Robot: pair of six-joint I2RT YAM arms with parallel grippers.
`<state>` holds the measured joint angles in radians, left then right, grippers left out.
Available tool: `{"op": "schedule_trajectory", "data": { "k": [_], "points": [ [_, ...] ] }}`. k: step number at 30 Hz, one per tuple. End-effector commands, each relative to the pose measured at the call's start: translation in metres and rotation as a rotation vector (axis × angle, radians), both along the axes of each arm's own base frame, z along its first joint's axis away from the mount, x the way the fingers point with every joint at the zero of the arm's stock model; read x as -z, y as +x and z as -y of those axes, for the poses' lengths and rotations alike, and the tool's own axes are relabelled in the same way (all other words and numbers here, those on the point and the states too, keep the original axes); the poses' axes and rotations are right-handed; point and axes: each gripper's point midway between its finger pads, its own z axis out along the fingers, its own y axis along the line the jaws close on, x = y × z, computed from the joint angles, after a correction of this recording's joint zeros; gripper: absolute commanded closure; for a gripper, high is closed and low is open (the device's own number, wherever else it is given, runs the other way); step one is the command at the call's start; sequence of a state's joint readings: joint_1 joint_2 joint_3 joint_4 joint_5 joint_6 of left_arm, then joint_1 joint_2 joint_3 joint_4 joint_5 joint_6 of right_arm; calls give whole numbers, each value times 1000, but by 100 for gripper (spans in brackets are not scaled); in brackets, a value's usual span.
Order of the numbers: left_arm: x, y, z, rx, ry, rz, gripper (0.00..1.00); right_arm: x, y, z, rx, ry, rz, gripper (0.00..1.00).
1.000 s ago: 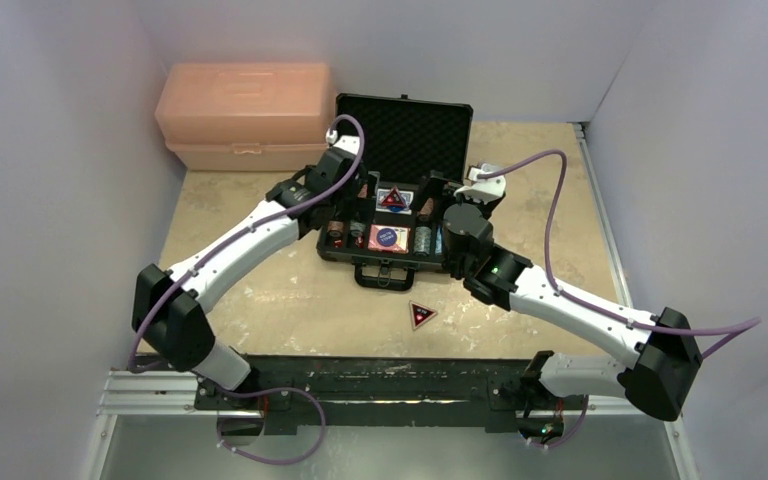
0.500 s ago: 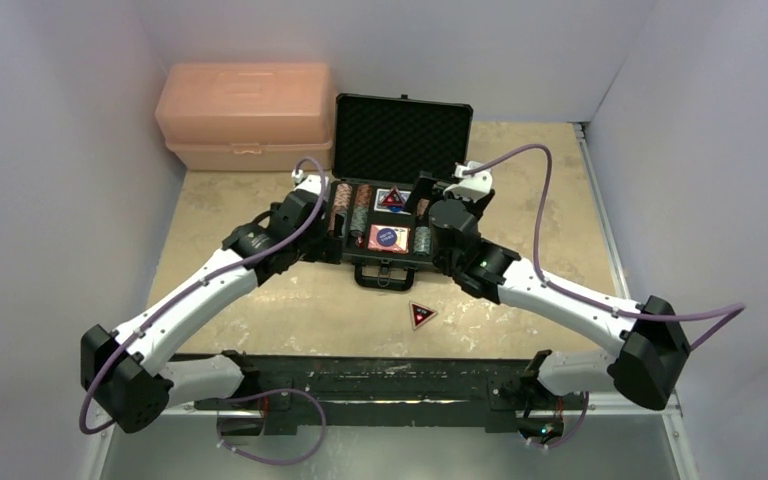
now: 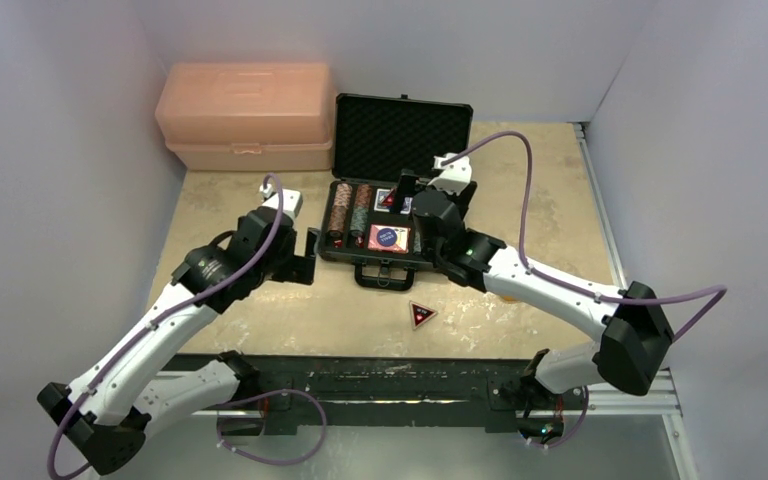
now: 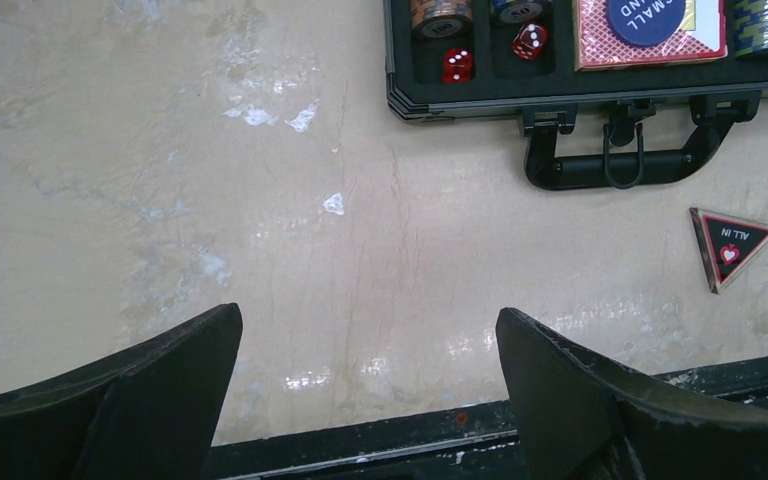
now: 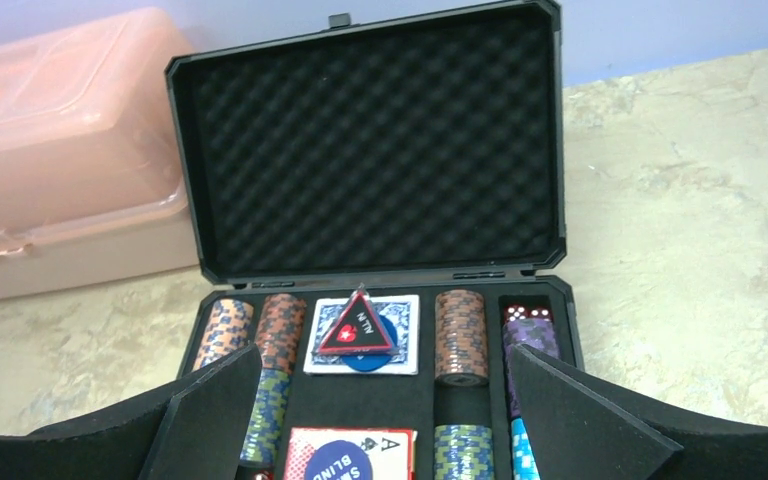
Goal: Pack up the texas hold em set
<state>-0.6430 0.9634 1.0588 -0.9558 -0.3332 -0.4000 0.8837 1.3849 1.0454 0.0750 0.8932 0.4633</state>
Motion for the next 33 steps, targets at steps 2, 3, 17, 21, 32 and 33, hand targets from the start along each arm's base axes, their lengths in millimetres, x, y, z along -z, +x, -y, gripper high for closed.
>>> {"op": "schedule_trajectory", "data": {
  "k": [2, 3, 17, 21, 32, 33],
  "points": [
    [1, -6, -14, 28, 56, 40, 1, -23, 0, -14, -66, 18, 20, 1],
    [3, -6, -13, 34, 50, 40, 1, -24, 0, -14, -68, 15, 16, 1],
    [9, -16, -8, 86, 9, 36, 1, 3, -40, 5, -140, -7, -165, 1],
    [8, -17, -8, 87, 6, 35, 1, 12, -59, 9, -200, 21, -208, 1],
    [5, -18, -13, 86, 22, 54, 1, 55, -98, -3, -343, 41, -432, 1],
    [6, -18, -14, 83, 25, 55, 1, 62, -101, -2, -344, 32, -460, 1]
  ]
}}
